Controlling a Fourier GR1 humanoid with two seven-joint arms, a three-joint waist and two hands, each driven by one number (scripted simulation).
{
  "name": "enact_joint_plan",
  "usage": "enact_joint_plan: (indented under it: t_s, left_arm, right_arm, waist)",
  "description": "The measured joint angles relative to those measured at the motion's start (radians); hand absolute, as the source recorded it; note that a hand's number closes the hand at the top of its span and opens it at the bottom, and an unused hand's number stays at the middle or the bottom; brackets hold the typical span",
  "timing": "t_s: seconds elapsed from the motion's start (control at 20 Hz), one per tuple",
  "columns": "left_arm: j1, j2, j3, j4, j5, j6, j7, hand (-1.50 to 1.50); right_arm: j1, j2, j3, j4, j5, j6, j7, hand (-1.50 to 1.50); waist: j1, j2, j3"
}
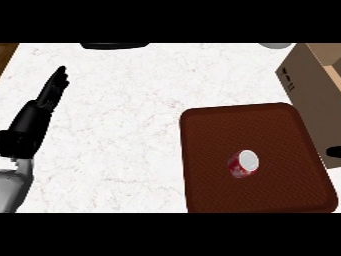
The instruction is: Pick the can from the tray and place it in the cardboard box
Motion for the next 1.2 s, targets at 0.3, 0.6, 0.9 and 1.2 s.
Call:
enact_joint_plan:
  t_s: [0.3, 0.6, 0.9, 1.2]
  left_arm:
    - [0.024, 0.006, -0.028, -0.004, 0.007, -0.085, -0.059, 0.0]
    - [0.016, -0.002, -0.034, 0.001, 0.002, -0.119, -0.067, 0.0]
    - [0.002, -0.011, -0.035, 0.023, -0.011, -0.129, -0.08, 0.0]
    - [-0.004, -0.022, -0.036, 0.027, -0.019, -0.148, -0.09, 0.0]
  right_arm:
    - [0.169, -0.051, -0.02, -0.082, 0.171, 0.022, -0.189, -1.5]
    - [0.244, -0.133, 0.0, -0.176, 0.326, 0.071, -0.215, -1.5]
    - [0.25, -0.236, 0.132, -0.343, 0.481, 0.175, -0.002, -1.5]
    - [0.161, -0.259, 0.304, -0.479, 0.575, 0.308, 0.29, -1.5]
  waist:
    - [0.023, 0.003, 0.003]
    - [0.035, 0.004, 0.003]
    - [0.045, 0.006, 0.001]
    - [0.061, 0.007, 0.001]
